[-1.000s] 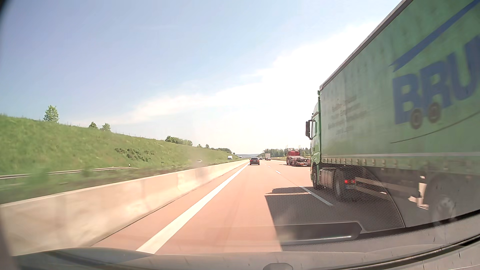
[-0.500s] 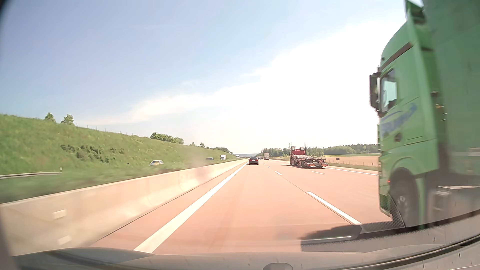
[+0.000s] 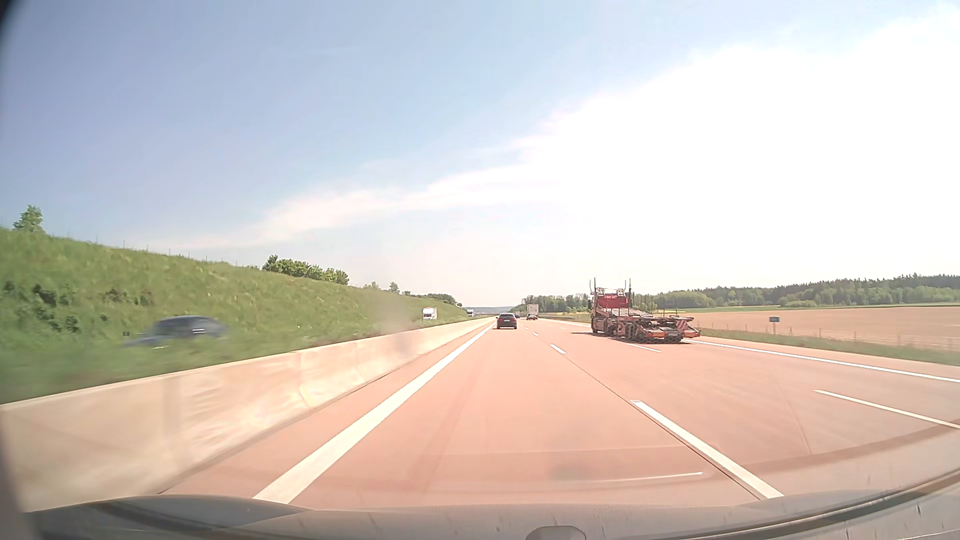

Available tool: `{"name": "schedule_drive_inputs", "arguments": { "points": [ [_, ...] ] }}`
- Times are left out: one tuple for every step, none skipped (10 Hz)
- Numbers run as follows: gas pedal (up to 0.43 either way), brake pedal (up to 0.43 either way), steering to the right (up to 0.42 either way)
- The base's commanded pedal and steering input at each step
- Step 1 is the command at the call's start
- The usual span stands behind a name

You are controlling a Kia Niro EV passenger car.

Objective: Follow the waypoints while adhering to traffic rules and regulations

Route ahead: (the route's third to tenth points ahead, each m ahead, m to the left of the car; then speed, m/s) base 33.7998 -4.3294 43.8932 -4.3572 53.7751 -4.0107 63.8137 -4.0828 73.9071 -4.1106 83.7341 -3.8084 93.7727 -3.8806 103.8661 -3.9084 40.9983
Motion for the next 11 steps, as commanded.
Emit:
{"name": "schedule_drive_inputs", "arguments": {
  "points": [
    [0.398, 0.0, 0.001],
    [0.39, 0.0, 0.001],
    [0.37, 0.0, 0.001],
    [0.37, 0.0, 0.0],
    [0.37, 0.0, -0.002],
    [0.37, 0.0, -0.003],
    [0.37, 0.0, -0.004],
    [0.37, 0.0, -0.003],
    [0.358, 0.0, -0.002],
    [0.311, 0.0, -0.002],
    [0.311, 0.0, -0.002]
  ]
}}
